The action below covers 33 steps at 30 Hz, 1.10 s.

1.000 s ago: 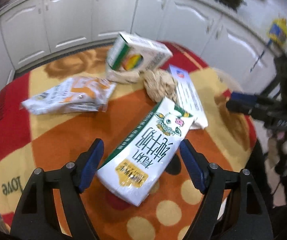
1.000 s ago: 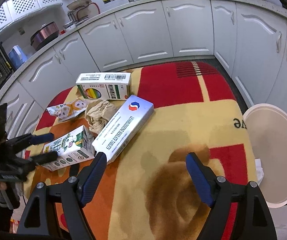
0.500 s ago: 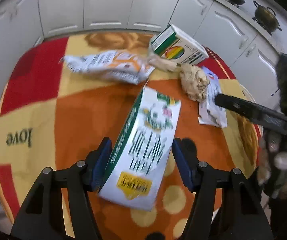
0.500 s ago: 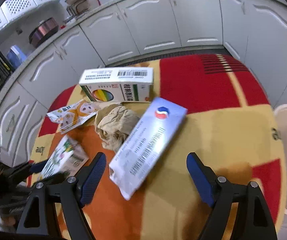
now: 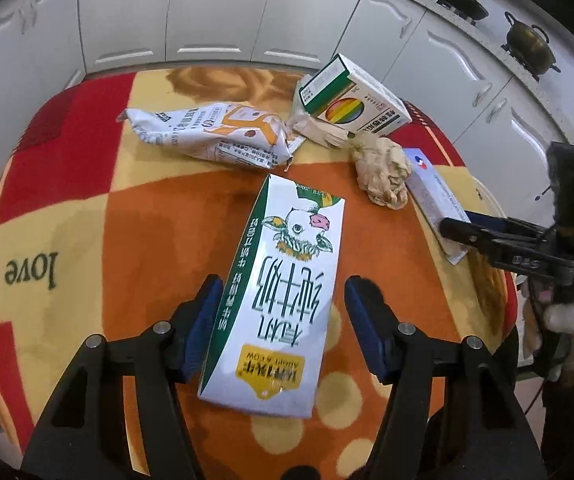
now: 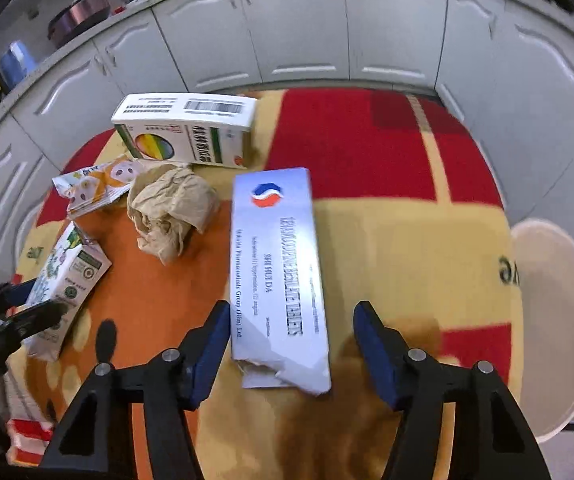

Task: Collect trash
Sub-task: 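Grasp the white milk carton with the left gripper while the right gripper grasps the medicine box, then carry the milk carton and medicine box over the bin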

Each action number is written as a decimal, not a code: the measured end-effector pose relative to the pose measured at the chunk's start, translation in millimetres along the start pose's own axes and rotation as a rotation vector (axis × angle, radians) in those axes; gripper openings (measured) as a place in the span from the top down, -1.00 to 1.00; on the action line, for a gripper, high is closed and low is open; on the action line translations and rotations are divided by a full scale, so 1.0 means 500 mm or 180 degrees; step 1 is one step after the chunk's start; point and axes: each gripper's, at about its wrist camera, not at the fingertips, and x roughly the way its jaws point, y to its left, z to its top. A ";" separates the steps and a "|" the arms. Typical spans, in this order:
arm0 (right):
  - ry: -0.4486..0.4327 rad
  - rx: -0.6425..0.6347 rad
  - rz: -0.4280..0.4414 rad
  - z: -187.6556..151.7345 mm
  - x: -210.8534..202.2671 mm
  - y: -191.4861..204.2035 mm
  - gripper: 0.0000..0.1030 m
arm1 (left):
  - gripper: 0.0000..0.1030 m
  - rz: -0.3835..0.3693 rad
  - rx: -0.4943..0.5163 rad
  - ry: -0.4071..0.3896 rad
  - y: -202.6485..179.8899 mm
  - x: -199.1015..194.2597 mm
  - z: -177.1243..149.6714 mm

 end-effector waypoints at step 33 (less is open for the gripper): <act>-0.0862 0.0304 -0.0006 -0.101 -0.191 -0.119 0.14 | -0.04 -0.0377 0.0385 -0.0231 -0.269 -0.004 0.028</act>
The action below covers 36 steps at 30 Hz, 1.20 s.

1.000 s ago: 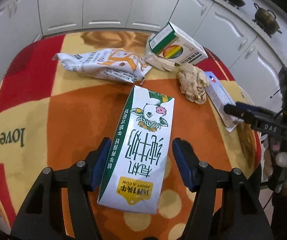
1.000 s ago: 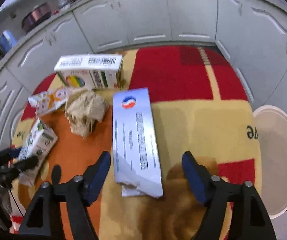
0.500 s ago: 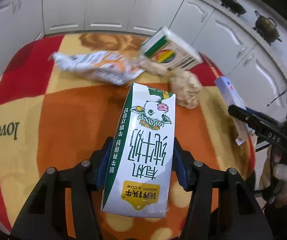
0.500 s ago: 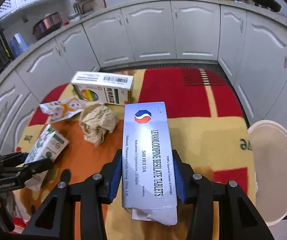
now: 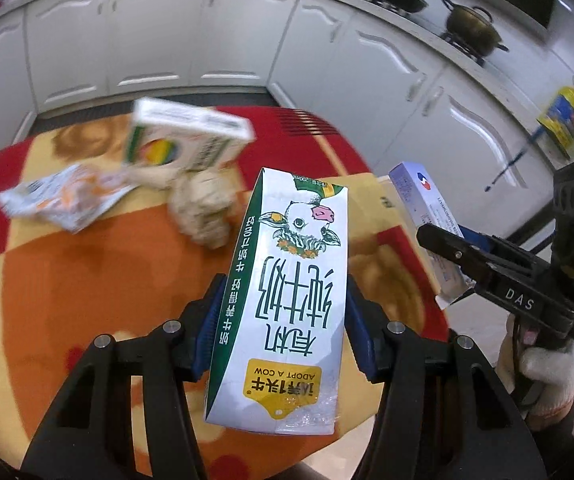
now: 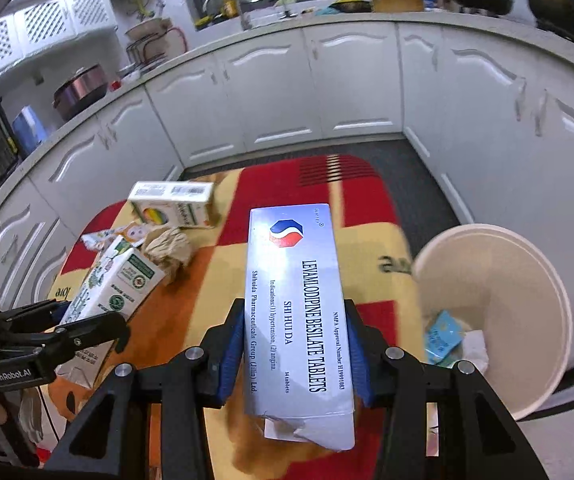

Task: Collect trash
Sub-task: 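Carry the milk carton and medicine box over the bin, then open both grippers over the bin to drop the carton and box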

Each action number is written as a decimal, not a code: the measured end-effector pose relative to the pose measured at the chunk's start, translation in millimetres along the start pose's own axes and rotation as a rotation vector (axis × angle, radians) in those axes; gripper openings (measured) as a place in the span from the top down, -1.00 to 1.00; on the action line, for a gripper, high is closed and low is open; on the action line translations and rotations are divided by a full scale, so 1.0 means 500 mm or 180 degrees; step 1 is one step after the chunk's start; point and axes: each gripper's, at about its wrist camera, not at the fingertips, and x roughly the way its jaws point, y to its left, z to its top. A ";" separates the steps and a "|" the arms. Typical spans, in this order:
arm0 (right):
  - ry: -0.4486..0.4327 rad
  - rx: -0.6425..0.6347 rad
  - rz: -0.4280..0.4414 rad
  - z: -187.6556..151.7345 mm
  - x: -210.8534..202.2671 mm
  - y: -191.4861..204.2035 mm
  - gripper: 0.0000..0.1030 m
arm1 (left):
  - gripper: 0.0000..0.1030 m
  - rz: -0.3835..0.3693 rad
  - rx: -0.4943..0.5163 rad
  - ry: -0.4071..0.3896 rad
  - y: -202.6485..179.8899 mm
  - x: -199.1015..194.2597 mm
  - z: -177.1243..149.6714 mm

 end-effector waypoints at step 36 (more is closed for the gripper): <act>-0.0066 0.1033 -0.0610 -0.056 -0.058 -0.360 0.14 | -0.01 -0.0465 0.0490 0.0402 -0.330 0.291 0.118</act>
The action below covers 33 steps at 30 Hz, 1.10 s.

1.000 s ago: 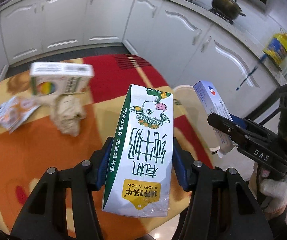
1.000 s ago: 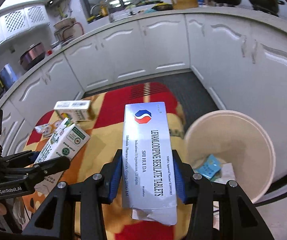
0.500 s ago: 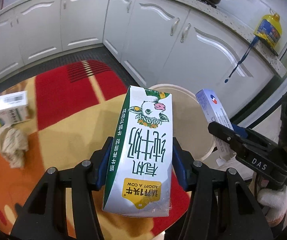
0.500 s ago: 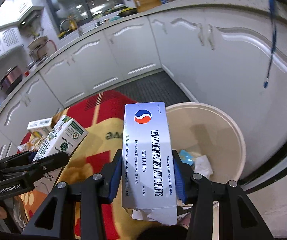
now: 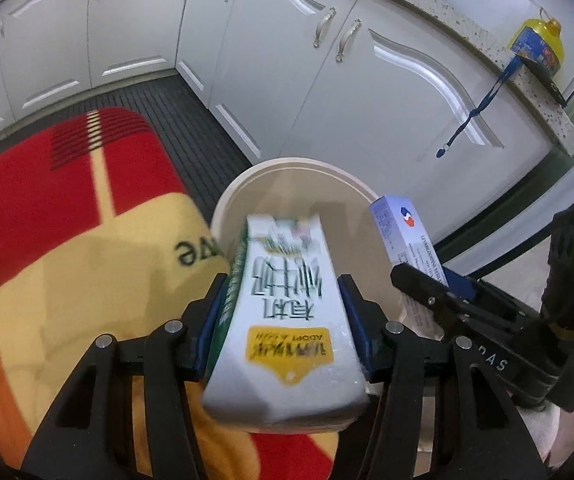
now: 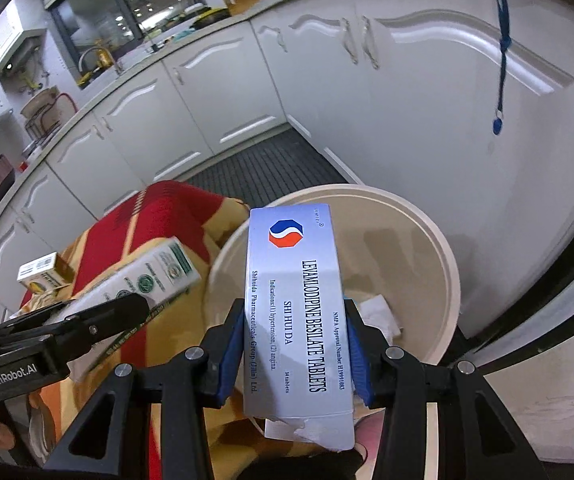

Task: Collect trash
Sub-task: 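Open both grippers over the bin to drop the carton and box, then move both grippers back from the bin to the table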

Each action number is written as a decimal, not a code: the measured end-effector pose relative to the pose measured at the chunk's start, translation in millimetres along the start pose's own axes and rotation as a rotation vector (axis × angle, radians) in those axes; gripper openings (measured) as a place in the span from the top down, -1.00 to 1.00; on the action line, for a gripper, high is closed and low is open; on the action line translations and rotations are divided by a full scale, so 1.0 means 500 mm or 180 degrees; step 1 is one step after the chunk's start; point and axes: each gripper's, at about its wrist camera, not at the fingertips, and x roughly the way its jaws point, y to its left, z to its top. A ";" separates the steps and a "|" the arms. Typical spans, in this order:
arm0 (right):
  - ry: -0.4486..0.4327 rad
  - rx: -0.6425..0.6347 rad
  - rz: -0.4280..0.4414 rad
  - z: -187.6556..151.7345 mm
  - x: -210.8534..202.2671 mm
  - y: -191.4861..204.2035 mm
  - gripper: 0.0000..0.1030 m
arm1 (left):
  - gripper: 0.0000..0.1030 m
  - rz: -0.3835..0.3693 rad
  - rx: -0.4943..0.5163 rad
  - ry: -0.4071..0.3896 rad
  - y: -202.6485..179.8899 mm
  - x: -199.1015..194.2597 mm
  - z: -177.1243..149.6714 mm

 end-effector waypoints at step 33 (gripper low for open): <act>0.0053 -0.0114 0.0033 -0.013 0.012 0.083 -0.32 | -0.04 0.0396 -0.0097 -0.0408 0.085 -0.123 -0.059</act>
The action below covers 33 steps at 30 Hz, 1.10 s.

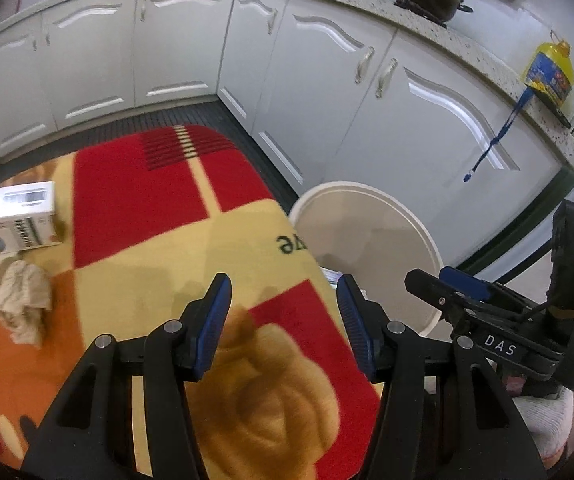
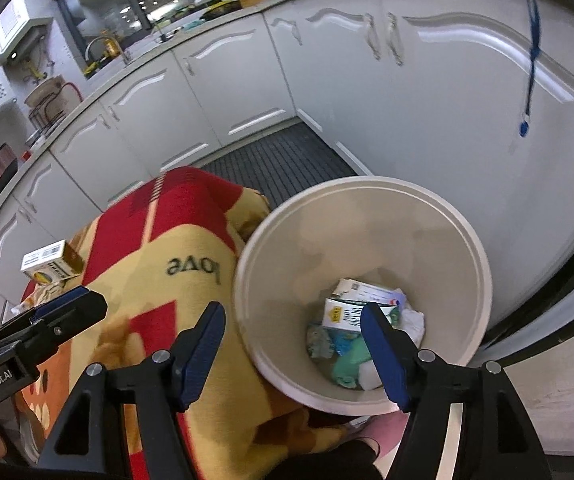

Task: Collect trash
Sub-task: 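Move both grippers back from the bin to the table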

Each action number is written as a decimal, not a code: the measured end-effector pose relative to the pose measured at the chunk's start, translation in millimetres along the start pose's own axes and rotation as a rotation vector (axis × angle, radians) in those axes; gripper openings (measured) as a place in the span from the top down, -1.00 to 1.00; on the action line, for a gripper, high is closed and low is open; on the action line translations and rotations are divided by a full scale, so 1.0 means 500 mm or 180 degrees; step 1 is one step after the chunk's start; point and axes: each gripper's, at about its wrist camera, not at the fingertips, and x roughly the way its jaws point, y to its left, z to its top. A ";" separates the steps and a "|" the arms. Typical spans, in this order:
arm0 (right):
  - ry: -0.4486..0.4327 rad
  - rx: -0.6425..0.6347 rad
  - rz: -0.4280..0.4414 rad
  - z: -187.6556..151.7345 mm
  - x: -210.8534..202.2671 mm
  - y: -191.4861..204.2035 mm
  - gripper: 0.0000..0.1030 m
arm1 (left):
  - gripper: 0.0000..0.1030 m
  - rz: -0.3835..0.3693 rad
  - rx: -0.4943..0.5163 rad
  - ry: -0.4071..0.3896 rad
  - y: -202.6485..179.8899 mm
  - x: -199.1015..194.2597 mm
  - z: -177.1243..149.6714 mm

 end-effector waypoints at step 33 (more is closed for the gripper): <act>0.0201 -0.0694 0.0559 -0.047 0.037 0.294 -0.39 | -0.04 0.0615 -0.0800 -0.0344 0.324 -0.216 -0.108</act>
